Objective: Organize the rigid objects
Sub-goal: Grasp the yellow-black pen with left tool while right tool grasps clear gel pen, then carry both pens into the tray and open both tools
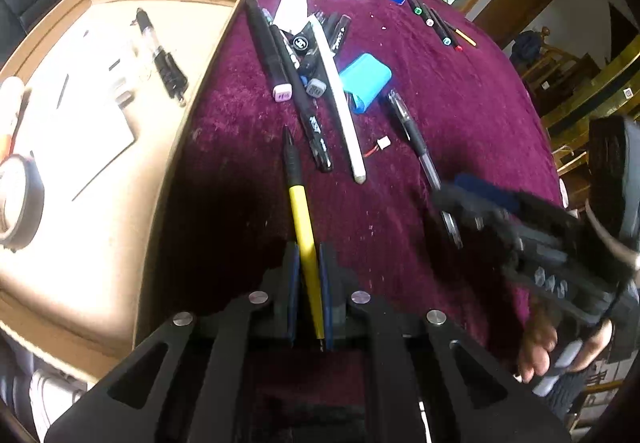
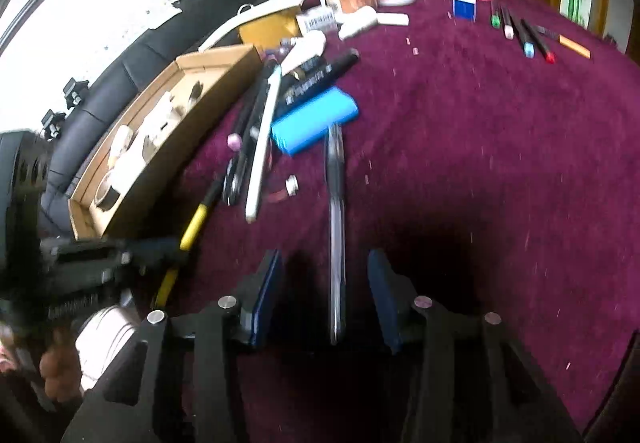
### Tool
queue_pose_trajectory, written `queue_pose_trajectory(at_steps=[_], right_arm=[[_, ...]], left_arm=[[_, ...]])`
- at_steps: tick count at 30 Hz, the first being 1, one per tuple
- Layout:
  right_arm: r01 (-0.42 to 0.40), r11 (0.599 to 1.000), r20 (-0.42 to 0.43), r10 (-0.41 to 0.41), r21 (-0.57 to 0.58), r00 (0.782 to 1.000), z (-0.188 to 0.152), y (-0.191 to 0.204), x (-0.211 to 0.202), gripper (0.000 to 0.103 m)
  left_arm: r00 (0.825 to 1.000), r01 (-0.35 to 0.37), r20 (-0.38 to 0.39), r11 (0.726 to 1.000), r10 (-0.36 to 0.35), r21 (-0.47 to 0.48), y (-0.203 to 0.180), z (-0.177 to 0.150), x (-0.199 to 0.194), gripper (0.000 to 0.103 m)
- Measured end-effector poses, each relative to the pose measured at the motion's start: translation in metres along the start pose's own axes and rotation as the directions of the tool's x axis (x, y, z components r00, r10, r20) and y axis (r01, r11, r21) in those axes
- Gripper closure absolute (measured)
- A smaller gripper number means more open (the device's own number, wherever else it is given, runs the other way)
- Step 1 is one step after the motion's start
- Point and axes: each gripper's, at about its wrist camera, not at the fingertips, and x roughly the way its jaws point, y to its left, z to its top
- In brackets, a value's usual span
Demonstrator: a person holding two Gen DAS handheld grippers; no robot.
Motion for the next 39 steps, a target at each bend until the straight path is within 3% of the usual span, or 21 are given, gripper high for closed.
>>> queue_pose_trajectory(at_steps=[2,4,8,14,20,24,33,39], right_arm=[[0.021,1.000,-0.006,-0.021,-0.003,1.000,0.007,0.002,0.010,0.066],[0.041,0.999,-0.024,-0.040,0.026,0.999,0.007,-0.003,0.021,0.084],[0.035,0.997,-0.004,-0.035,0.066,0.999,0.002,-0.008,0.019,0.095],[0.013,0.996,0.048,-0.017,0.090,0.999,-0.006,-0.007,0.004,0.096],[-0.089,0.995,0.151,0.080,0.052,0.985,0.004,0.026,-0.024,0.095],[-0.157,0.987,0.168,0.151,0.024,0.974,0.022,0.057,-0.019,0.095],[-0.268,0.963,0.062,0.270,-0.039,0.961,0.084,0.129,0.050,0.095],[-0.267,0.963,0.016,0.268,-0.034,0.963,0.117,0.145,0.096,0.095]], left_arm=[[1.000,-0.001,0.004,1.000,0.001,0.001,0.001,-0.001,-0.002,0.096],[1.000,-0.004,0.006,1.000,0.004,-0.002,0.001,-0.002,0.000,0.096],[1.000,-0.005,0.007,1.000,0.005,0.004,0.000,0.000,0.001,0.095],[0.999,-0.014,0.044,1.000,0.013,0.023,-0.004,-0.001,0.002,0.096],[0.989,0.096,0.110,0.995,-0.097,0.021,0.002,-0.006,-0.037,0.097],[0.979,0.132,0.157,0.991,-0.127,-0.023,0.027,-0.001,-0.066,0.097],[0.967,0.073,0.256,0.965,-0.005,-0.254,0.147,0.042,-0.091,0.096],[0.975,0.015,0.215,0.951,0.054,-0.310,0.184,0.060,-0.072,0.096]])
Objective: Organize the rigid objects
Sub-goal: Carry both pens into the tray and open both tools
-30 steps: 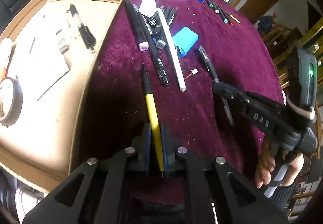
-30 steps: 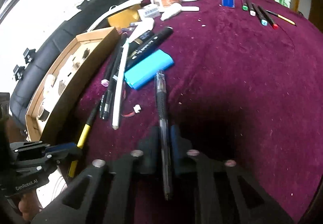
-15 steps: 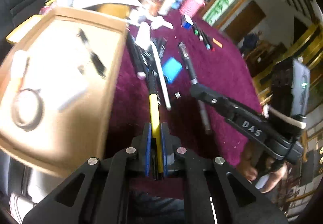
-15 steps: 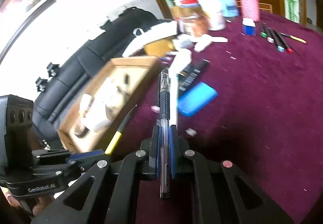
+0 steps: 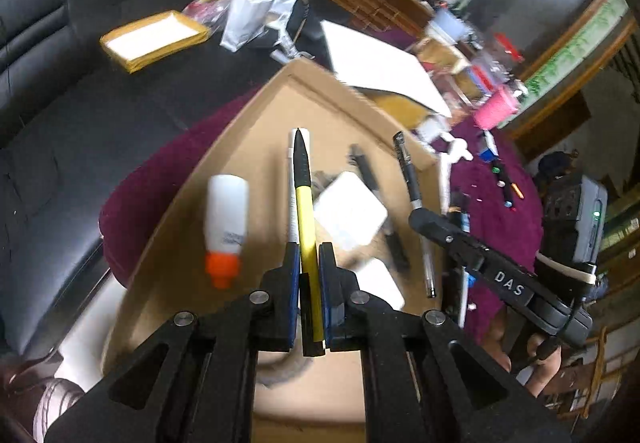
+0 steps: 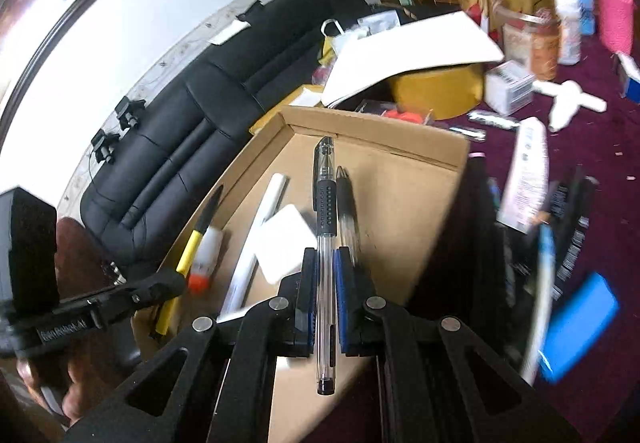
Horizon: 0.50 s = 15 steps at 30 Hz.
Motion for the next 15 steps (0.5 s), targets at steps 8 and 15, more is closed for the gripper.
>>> queue_pose_trajectory(at_steps=[8,15], right_arm=[[-0.013,1.000,-0.023,0.013,-0.004,1.000,-0.002,-0.009,0.011,0.095],[0.044,0.997,-0.022,-0.046,-0.065,0.999,-0.001,0.001,0.015,0.095]], left_arm=[[0.998,-0.062,-0.027,0.997,0.063,0.038,0.002,0.000,0.013,0.096],[0.995,-0.088,-0.047,0.995,0.090,0.035,0.003,0.003,0.020,0.096]])
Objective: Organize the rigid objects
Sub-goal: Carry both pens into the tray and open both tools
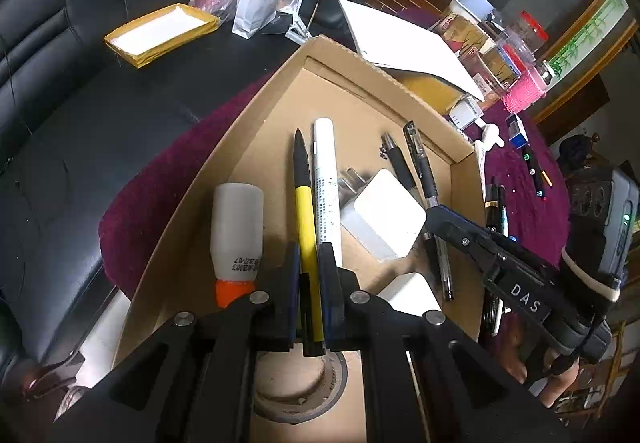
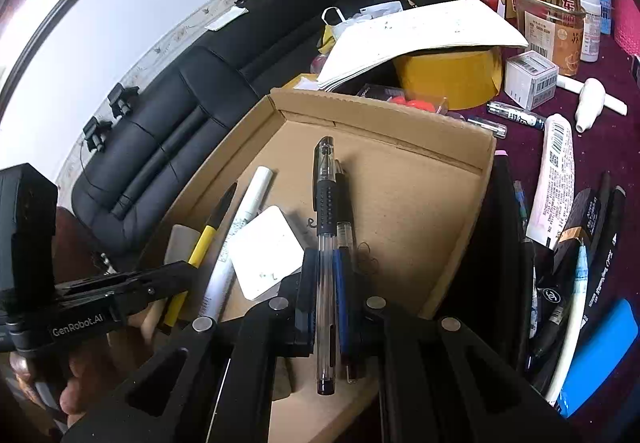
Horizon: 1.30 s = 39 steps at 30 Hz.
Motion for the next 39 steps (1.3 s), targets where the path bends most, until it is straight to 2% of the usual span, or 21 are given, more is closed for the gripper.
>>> queue_pose_trajectory(at_steps=[5,9,20,24,28,30,39], right_arm=[[0.053,0.996,-0.005,-0.054,-0.068,0.999,-0.001,0.009,0.000,0.095],[0.014,0.997,-0.027,-0.016,-0.080,0.999,0.000,0.010,0.001,0.095],[0.112,0.987,-0.043,-0.118,-0.113,0.992,0.005,0.012,0.010,0.095],[0.105,0.988,-0.048,-0.111,-0.113,0.993,0.006,0.011,0.009,0.095],[0.069,0.992,-0.048,-0.075,-0.106,0.996,0.006,0.012,0.008,0.088],[0.073,0.991,-0.048,-0.079,-0.110,0.996,0.005,0.013,0.008,0.087],[0.009,0.998,-0.020,-0.010,-0.059,1.000,0.002,0.006,0.000,0.087]], left_arm=[[1.000,-0.017,-0.017,1.000,0.017,0.004,0.001,0.000,0.005,0.096],[1.000,-0.019,-0.019,1.000,0.019,0.012,0.000,0.001,0.004,0.096],[0.999,-0.035,-0.019,0.999,0.036,0.033,-0.003,0.002,0.006,0.096],[0.999,-0.047,-0.017,0.998,0.048,0.046,-0.005,0.002,0.006,0.096],[0.999,-0.034,-0.016,0.999,0.034,0.027,-0.002,0.003,0.007,0.096],[0.999,-0.042,-0.013,0.999,0.042,0.019,0.000,0.005,0.008,0.096],[1.000,0.019,-0.010,1.000,-0.019,-0.010,0.006,0.008,0.010,0.095]])
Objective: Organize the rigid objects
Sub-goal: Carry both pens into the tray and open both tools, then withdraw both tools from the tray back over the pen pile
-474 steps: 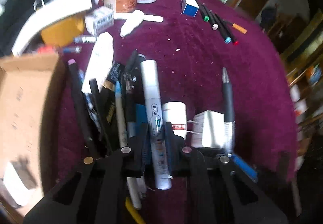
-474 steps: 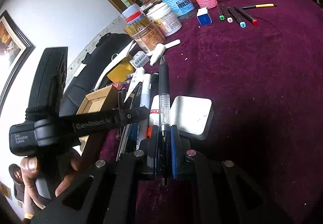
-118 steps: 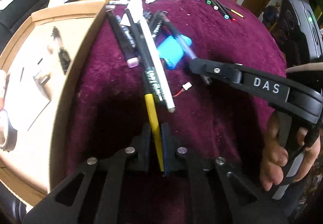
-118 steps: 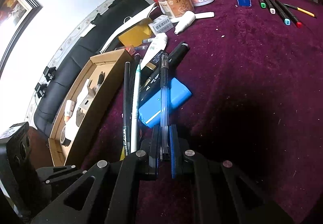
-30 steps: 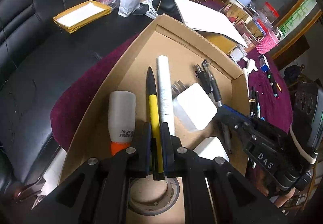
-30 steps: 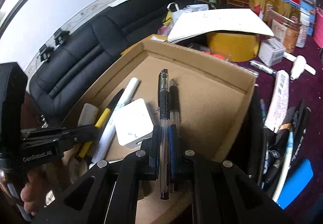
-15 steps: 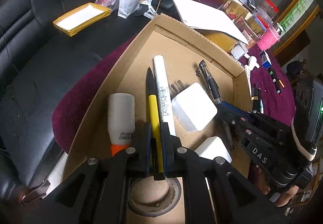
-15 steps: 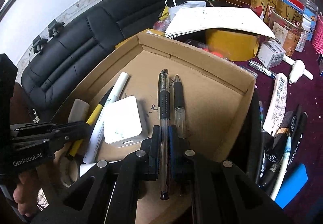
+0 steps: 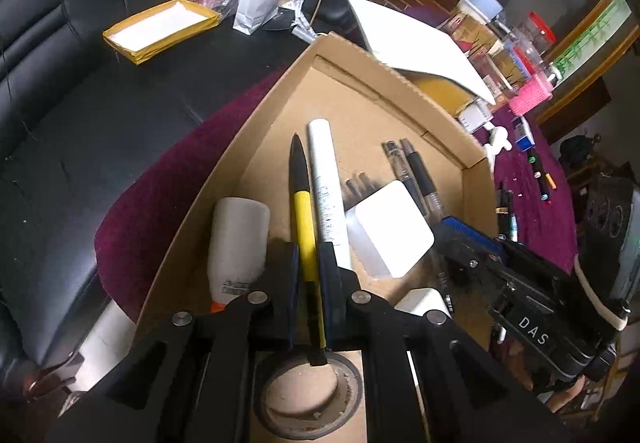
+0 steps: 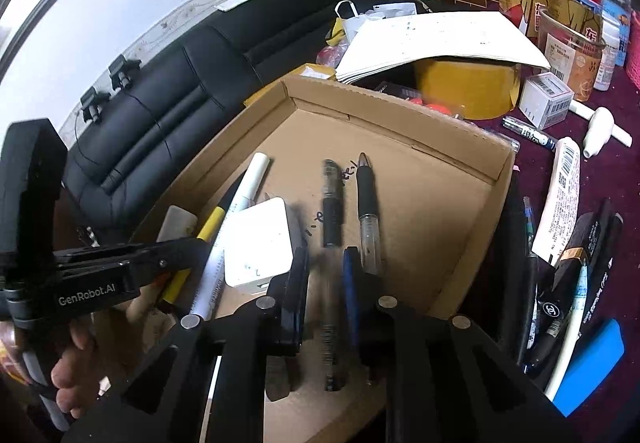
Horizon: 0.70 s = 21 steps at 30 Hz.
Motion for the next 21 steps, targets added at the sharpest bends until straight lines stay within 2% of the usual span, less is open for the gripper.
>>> queue_pose_trajectory(at_steps=[3,5,8,10,13,15,16,18,21], right_arm=[[-0.038,0.999,0.035,0.037,0.012,0.999,0.000,-0.001,-0.009,0.086],[-0.058,0.998,0.058,0.057,0.012,0.997,0.000,-0.001,-0.014,0.081],[-0.090,0.996,0.082,0.088,0.019,0.993,0.000,-0.002,-0.026,0.078],[-0.109,0.994,0.093,0.105,0.031,0.990,-0.001,-0.005,-0.038,0.078],[-0.145,0.985,0.126,0.134,0.090,0.983,-0.012,-0.027,-0.077,0.078],[-0.138,0.982,0.161,0.117,0.126,0.980,-0.022,-0.044,-0.099,0.072],[-0.111,0.982,0.179,0.083,0.154,0.980,-0.031,-0.058,-0.114,0.065],[-0.072,0.978,0.187,0.034,0.197,0.982,-0.042,-0.079,-0.128,0.060],[-0.019,0.952,0.160,-0.032,0.304,0.987,-0.064,-0.118,-0.135,0.059]], left_arm=[[0.999,0.039,0.025,0.999,-0.039,-0.014,0.000,0.002,-0.005,0.088],[0.998,0.028,0.055,0.999,-0.027,-0.020,-0.001,0.004,-0.010,0.076],[0.997,0.010,0.082,1.000,-0.009,-0.013,-0.007,0.002,-0.019,0.076],[0.993,0.022,0.117,1.000,-0.021,-0.011,-0.012,-0.006,-0.032,0.076],[0.986,0.046,0.160,0.998,-0.052,0.041,-0.032,-0.022,-0.049,0.076],[0.982,0.090,0.161,0.993,-0.101,0.072,-0.048,-0.032,-0.054,0.076],[0.980,0.120,0.150,0.988,-0.134,0.100,-0.061,-0.038,-0.054,0.076],[0.976,0.156,0.134,0.979,-0.173,0.130,-0.081,-0.045,-0.053,0.076],[0.974,0.185,0.094,0.964,-0.206,0.192,-0.116,-0.061,-0.045,0.076]])
